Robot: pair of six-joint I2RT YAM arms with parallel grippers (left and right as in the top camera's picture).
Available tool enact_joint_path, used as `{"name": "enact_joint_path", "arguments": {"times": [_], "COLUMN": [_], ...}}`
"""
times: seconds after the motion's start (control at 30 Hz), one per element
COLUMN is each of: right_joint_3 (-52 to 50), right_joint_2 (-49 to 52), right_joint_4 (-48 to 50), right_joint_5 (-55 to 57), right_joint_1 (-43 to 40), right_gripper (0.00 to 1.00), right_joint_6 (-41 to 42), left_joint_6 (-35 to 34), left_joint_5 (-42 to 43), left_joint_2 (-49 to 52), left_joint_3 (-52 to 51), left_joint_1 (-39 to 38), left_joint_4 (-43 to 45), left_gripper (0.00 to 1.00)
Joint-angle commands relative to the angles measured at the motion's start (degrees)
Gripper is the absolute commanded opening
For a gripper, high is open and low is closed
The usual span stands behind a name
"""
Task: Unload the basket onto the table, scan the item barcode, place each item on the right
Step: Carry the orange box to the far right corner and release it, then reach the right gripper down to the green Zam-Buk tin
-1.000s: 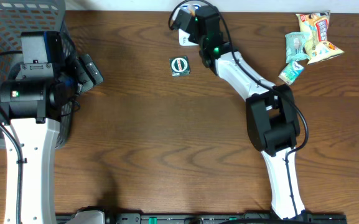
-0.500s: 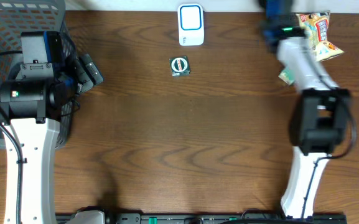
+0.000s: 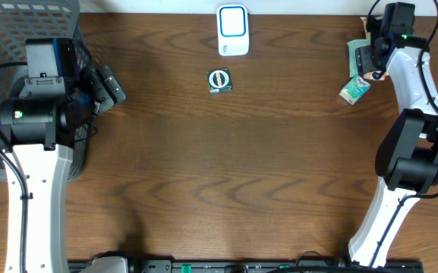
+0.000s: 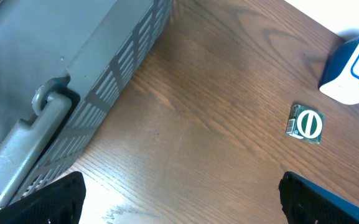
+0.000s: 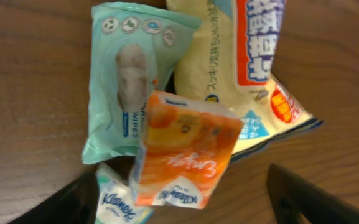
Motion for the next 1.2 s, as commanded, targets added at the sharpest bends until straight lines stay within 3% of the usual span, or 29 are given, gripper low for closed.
{"name": "enact_joint_path", "arguments": {"times": [0.0,0.2,0.3,0.47,0.57,0.73,1.03,1.17], "right_joint_3": [0.44,0.44,0.44,0.44,0.42,0.39,0.39,0.39], "right_joint_2": [-1.97,-8.09,-12.50,-15.50,-14.75,-11.34,-1.46,1.70], "right_joint_4": [-0.33,-1.38,-1.95,-1.79,-1.57,0.15,5.20,7.52], "right_joint_5": [-1.31,-11.34,-24.61,-49.33,-56.50,-50.21,-14.62,-10.54], "right_joint_1": [1.01,3.37,4.68,7.89,11.80,19.80,34.62,37.86], "right_gripper": [0.85,0.86,0.86,0.84,0.91,0.95,0.99,0.98], "right_joint_6": [2.93,7.67,12.83,14.53,14.53,15.69,23.96,29.00], "left_joint_6": [-0.50,-0.50,-0.50,-0.50,-0.50,-0.52,-0.50,-0.50], "left_joint_5": [-0.31,-0.31,-0.31,-0.31,-0.31,-0.31,-0.31,-0.31], "left_joint_2": [-0.33,-0.33,-0.33,-0.33,-0.33,-0.33,-0.33,-0.33], "left_joint_3": [0.00,0.00,0.00,0.00,0.00,0.00,0.00,0.00], "left_joint_1": [0.24,0.24,0.24,0.24,0.24,0.24,0.24,0.24], "left_joint_4": [-0.11,-0.11,-0.11,-0.11,-0.11,-0.11,-0.11,-0.11], "left_gripper": [0.98,0.97,0.98,0.98,0.97,0.98,0.98,0.98]}}
